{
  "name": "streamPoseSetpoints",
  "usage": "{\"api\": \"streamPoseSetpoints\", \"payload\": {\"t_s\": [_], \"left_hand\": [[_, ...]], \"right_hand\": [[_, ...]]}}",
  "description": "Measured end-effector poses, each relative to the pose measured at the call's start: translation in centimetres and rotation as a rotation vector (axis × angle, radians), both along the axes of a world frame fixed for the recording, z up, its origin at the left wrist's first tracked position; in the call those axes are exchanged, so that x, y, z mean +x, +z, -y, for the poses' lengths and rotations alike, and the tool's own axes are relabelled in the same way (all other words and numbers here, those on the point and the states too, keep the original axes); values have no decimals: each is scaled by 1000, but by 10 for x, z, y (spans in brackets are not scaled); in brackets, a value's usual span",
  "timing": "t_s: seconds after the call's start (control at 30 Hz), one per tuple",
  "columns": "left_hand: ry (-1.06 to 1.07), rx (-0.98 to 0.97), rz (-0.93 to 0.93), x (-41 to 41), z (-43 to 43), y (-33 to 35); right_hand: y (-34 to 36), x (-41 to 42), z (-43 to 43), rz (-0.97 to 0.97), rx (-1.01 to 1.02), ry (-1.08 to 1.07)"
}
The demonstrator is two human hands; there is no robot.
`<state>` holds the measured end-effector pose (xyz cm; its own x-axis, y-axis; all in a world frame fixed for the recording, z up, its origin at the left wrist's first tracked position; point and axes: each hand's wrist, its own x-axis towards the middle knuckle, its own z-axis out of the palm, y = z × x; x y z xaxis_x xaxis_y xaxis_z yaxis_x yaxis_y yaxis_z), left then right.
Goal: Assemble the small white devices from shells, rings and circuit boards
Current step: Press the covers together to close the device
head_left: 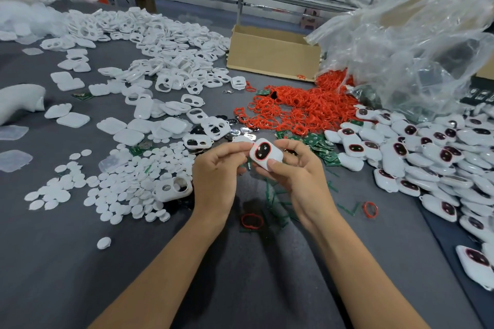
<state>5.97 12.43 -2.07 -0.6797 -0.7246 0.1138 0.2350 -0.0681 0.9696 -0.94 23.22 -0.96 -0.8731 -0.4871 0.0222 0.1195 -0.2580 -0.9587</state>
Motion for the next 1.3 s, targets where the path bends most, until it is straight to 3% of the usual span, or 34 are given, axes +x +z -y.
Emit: {"api": "streamPoseSetpoints", "payload": {"t_s": [0.43, 0.6, 0.73, 1.0, 1.3], "left_hand": [[-74, -86, -45, 1, 0, -6], [-242, -60, -107, 1, -1, -4], [-423, 144, -194, -1, 4, -4], [-626, 117, -219, 1, 7, -1], [-623, 59, -235, 2, 9, -3]], "right_hand": [[4, -1, -4, 86, 72, 41], [4, -4, -4, 289, -87, 168], [5, -1, -2, 420, -235, 317], [8, 2, -6, 393, -252, 415], [8, 3, -7, 391, -183, 370]]}}
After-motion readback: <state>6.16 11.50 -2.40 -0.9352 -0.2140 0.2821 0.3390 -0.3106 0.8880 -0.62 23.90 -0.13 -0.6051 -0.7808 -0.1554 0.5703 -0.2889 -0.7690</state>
